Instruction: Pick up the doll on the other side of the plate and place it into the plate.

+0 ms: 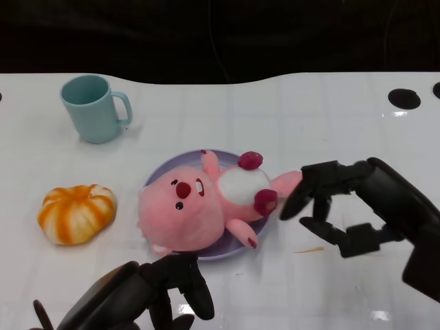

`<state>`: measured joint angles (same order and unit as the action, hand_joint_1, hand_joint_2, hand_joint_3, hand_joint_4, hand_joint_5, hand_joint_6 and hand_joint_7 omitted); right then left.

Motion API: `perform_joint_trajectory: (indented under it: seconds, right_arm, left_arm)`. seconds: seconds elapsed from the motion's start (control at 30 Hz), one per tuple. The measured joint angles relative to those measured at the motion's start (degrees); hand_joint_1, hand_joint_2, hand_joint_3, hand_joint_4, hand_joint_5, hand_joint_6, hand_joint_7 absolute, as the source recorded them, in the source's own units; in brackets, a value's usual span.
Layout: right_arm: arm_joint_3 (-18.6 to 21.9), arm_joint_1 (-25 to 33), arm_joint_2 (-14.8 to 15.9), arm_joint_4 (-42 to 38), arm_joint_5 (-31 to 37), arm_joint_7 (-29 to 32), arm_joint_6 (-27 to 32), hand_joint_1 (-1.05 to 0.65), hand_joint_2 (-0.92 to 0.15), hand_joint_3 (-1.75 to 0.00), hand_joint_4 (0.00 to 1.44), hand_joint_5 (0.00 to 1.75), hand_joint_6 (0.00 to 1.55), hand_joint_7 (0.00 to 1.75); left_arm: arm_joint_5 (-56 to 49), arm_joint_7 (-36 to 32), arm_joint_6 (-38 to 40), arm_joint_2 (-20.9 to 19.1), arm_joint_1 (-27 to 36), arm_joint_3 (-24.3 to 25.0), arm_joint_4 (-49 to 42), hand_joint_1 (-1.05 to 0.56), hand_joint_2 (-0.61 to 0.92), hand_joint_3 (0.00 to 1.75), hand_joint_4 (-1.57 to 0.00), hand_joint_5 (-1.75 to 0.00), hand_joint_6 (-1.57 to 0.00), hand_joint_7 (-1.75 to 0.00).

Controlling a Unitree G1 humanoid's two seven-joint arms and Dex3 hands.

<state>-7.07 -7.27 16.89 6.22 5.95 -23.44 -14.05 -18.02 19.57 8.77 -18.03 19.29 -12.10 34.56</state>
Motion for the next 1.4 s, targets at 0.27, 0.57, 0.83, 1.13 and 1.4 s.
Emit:
perform_joint_trajectory:
  seconds: [0.27,0.57,0.83,1.13,1.4]
  right_arm:
    - [2.14,7.36,3.61,8.06,-2.27,-1.94,5.64,0.06,-0.34,-1.40,0.87,1.64,0.85,1.23]
    - [1.61,7.62,5.32,5.14,1.80,-2.03,5.25,0.02,-0.31,-1.39,0.86,1.75,0.80,1.43]
    - [0.15,6.43,5.32,1.38,4.60,-1.73,3.36,0.00,-0.32,-1.35,0.87,1.75,0.81,1.40]
    - [-0.35,5.17,5.32,-1.58,4.94,-1.28,1.48,-0.02,-0.32,-1.36,0.88,1.75,0.82,1.40]
    - [-0.37,5.02,5.32,-1.92,4.93,-1.31,1.38,-0.02,-0.32,-1.35,0.87,1.75,0.82,1.39]
  left_arm:
    - [1.27,0.00,0.18,0.36,0.01,1.18,-0.15,-0.14,0.57,1.09,-0.59,-1.75,-0.55,-1.46]
    - [6.80,0.00,-1.07,1.56,0.39,3.53,-1.61,-0.14,0.58,1.13,-0.63,-1.75,-0.55,-1.49]
    - [10.94,0.23,-0.30,1.26,1.57,4.98,-1.53,-0.17,0.59,1.10,-0.61,-1.75,-0.51,-1.52]
    - [15.76,1.21,1.37,0.98,1.52,5.64,-0.94,-0.20,0.55,1.07,-0.64,-1.75,-0.57,-1.50]
    - [16.94,1.23,1.37,0.16,1.35,5.74,-0.95,-0.21,0.56,1.07,-0.64,-1.75,-0.57,-1.50]
